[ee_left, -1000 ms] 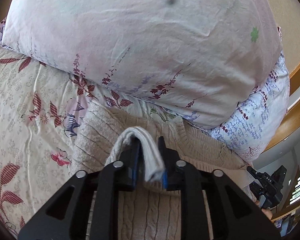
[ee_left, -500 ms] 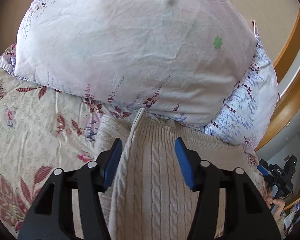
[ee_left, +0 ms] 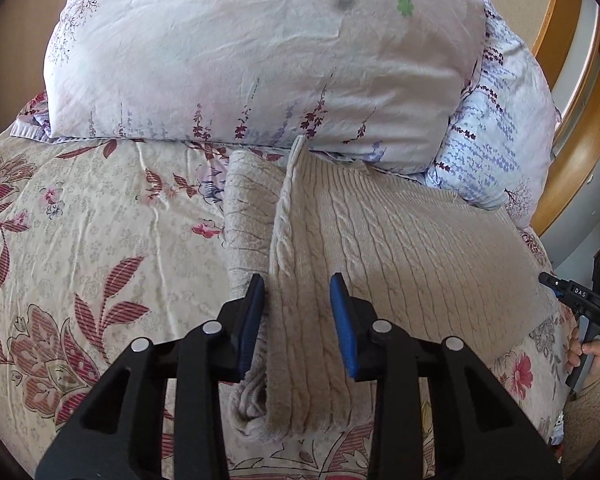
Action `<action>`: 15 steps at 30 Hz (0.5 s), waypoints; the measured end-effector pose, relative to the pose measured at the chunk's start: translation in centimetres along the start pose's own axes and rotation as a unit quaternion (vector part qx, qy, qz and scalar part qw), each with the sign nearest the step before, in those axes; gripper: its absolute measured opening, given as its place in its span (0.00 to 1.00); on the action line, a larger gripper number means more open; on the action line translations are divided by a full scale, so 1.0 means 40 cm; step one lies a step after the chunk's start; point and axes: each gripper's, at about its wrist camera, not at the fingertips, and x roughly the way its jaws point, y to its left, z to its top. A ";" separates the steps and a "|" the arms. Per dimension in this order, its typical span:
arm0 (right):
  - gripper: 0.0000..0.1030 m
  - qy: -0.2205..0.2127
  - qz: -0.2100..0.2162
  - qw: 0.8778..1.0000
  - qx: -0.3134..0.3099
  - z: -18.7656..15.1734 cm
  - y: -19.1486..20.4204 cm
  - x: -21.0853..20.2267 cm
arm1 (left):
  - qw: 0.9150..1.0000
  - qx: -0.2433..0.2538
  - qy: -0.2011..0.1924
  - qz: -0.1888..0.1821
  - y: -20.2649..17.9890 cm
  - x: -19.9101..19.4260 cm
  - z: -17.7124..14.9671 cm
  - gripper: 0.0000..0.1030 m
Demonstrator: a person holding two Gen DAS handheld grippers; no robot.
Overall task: Fold small clothes
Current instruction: 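Lay the hem over the collar and open both grippers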
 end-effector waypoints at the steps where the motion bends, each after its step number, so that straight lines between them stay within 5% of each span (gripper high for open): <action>1: 0.28 -0.001 -0.001 1.000 -0.003 -0.001 0.001 0.000 | 1.000 0.000 0.001 -0.001 -0.002 0.001 -0.002 0.29; 4: 0.16 -0.003 -0.005 1.000 -0.012 -0.001 0.005 -0.002 | 1.000 0.007 0.006 0.006 -0.010 0.010 -0.005 0.27; 13: 0.21 0.005 -0.010 1.000 -0.024 0.000 0.017 0.006 | 1.000 0.004 0.012 0.015 -0.011 0.020 -0.013 0.27; 15: 0.12 0.000 -0.011 0.999 -0.035 -0.002 0.026 0.001 | 1.000 -0.001 0.011 0.012 -0.008 0.018 -0.015 0.11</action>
